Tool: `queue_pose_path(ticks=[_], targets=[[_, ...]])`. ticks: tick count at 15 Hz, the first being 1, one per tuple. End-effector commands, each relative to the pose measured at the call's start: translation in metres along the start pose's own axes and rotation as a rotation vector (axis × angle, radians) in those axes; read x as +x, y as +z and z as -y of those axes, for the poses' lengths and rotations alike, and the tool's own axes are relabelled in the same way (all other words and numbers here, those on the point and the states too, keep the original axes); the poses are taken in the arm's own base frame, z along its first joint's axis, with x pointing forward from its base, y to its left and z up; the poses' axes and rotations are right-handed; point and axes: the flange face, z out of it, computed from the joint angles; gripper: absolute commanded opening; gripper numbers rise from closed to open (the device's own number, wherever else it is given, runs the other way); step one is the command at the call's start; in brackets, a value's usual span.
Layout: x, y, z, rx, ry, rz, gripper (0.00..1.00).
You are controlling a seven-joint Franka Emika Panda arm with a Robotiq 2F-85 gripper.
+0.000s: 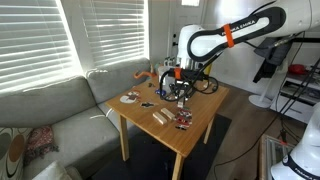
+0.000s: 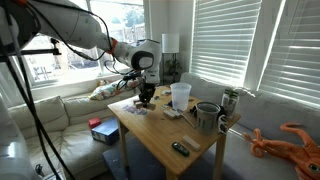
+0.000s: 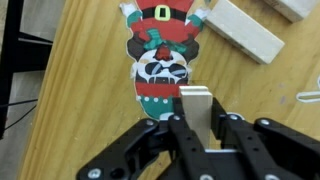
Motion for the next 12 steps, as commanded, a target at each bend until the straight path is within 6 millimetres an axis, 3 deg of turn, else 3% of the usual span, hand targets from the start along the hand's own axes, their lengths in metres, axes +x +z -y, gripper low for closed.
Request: queue_pose_path(ticks=[1,4,5,7,8,10,12], targets=[[-0.003,0.014,-0.002,0.000,0.036,0.022,0.07],[-0.003,0.016,-0.006,0.008,0.037,0.017,0.07],[-0.003,0.015,-0.008,0.016,0.037,0.015,0.50],[-0.005,0.012,-0.010,0.026,0.039,0.007,0.55],[-0.005,0.010,-0.011,0.031,0.041,0.005,0.17],[-0.006,0.008,-0.011,0.037,0.042,0.001,0.20],[-0.007,0.006,-0.011,0.040,0.044,-0.001,0.05]])
